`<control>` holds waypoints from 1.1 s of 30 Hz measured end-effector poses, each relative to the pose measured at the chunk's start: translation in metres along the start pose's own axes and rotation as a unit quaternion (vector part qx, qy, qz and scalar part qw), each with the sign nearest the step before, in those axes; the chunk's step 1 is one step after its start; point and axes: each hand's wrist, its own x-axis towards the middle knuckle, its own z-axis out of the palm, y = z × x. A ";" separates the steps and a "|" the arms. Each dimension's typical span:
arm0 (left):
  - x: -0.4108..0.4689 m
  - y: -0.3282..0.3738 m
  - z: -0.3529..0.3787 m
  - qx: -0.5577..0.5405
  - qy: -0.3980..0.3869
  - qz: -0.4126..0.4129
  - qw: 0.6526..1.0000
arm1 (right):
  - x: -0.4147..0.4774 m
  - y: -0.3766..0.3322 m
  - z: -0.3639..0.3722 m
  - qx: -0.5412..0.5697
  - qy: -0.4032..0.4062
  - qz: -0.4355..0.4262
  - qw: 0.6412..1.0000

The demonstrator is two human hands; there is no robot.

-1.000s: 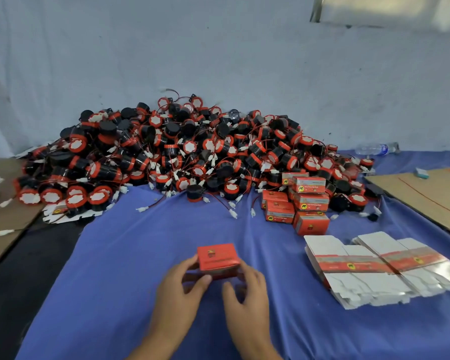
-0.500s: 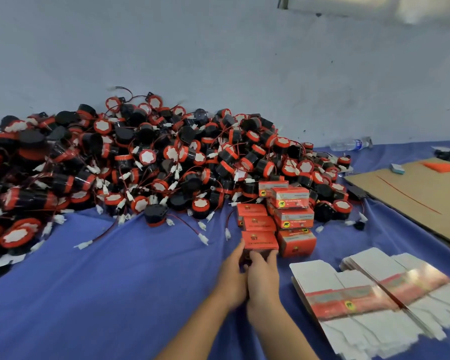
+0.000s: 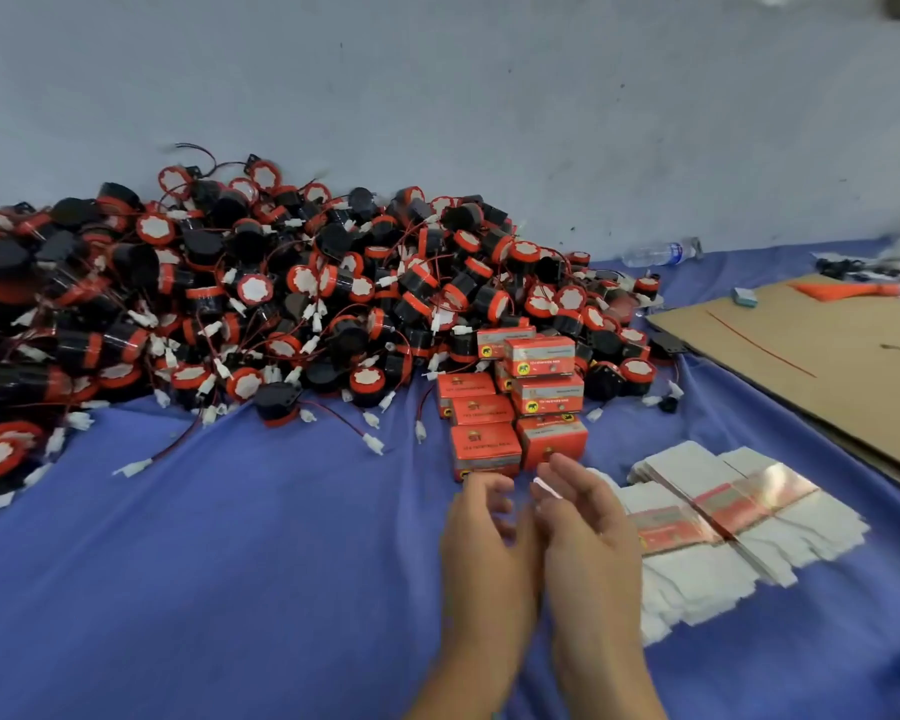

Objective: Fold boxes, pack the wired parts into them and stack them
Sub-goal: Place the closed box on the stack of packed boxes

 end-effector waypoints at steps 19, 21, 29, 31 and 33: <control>-0.060 0.023 0.039 -0.172 -0.083 -0.045 0.981 | 0.052 -0.047 -0.112 -0.495 -0.163 -0.141 0.842; -0.062 0.027 0.033 -0.180 -0.082 -0.014 0.980 | 0.044 -0.058 -0.104 -0.430 -0.169 -0.158 0.873; -0.074 0.038 -0.024 0.075 -0.017 0.192 0.978 | -0.013 -0.078 -0.056 -0.127 -0.181 -0.078 0.972; -0.078 0.042 -0.048 0.067 -0.035 0.207 0.975 | -0.028 -0.081 -0.044 -0.037 -0.210 -0.013 0.977; -0.084 0.047 -0.076 -0.016 -0.033 0.207 0.978 | -0.042 -0.084 -0.034 0.037 -0.240 0.059 0.968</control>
